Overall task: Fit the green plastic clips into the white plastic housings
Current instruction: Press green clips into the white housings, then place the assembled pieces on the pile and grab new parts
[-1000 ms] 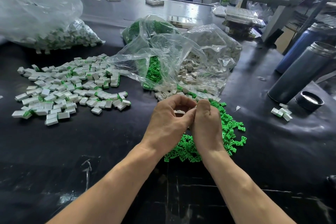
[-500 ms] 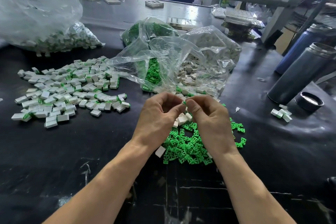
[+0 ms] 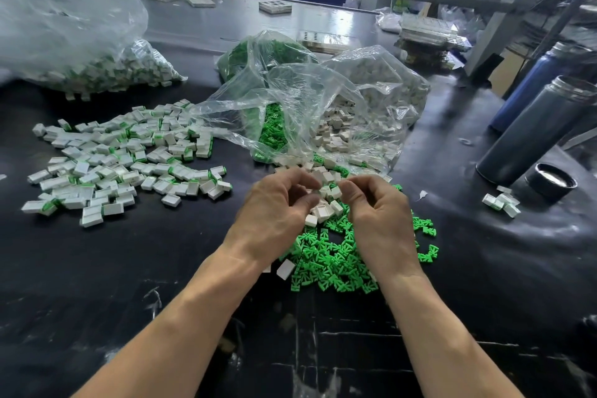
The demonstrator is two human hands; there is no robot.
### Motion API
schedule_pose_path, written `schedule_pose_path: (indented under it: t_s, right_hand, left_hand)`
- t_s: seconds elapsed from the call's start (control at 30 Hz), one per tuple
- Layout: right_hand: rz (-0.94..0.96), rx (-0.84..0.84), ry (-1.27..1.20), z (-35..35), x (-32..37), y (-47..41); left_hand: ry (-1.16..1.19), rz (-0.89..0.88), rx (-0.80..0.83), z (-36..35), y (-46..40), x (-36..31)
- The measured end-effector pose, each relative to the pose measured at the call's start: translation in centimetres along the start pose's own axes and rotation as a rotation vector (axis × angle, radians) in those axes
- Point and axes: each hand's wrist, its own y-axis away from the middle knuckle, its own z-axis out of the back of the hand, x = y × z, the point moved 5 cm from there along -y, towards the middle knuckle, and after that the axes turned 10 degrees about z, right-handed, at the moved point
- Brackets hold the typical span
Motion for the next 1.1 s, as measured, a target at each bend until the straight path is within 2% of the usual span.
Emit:
schedule_pose_path:
  t_s: [0.1, 0.4, 0.67, 0.77, 0.83, 0.9, 0.97, 1.1]
  right_hand:
    - [-0.028, -0.018, 0.007, 0.3, -0.5, -0.1]
    - [-0.008, 0.009, 0.103, 0.3, -0.2, 0.1]
    - [-0.032, 0.075, 0.500, 1.7, 0.2, -0.4]
    - [-0.054, 0.085, 0.606, 2.5, 0.5, -0.7]
    - [-0.069, 0.118, 0.643, 2.9, 0.5, -0.9]
    - [-0.087, 0.149, 0.662, 3.1, 0.5, -1.0]
    - [-0.107, 0.176, 0.675, 3.1, 0.4, -1.0]
    - [-0.143, 0.222, 0.698, 3.2, 0.4, -1.0]
  left_hand:
    - [-0.209, 0.035, -0.117, 1.7, -0.5, 1.0]
    - [-0.491, 0.131, -0.572, 8.2, -1.9, 2.5]
    - [-0.533, 0.204, -0.622, 9.7, -2.2, 3.4]
    - [-0.449, 0.082, -0.543, 8.4, -2.0, 2.3]
    - [-0.366, 0.046, -0.365, 6.3, -1.7, 1.4]
    - [-0.296, 0.100, -0.151, 3.7, -1.2, 1.1]
    - [-0.327, 0.154, -0.019, 1.8, -0.6, 1.1]
    - [-0.466, 0.233, 0.037, 0.6, 0.0, 1.0]
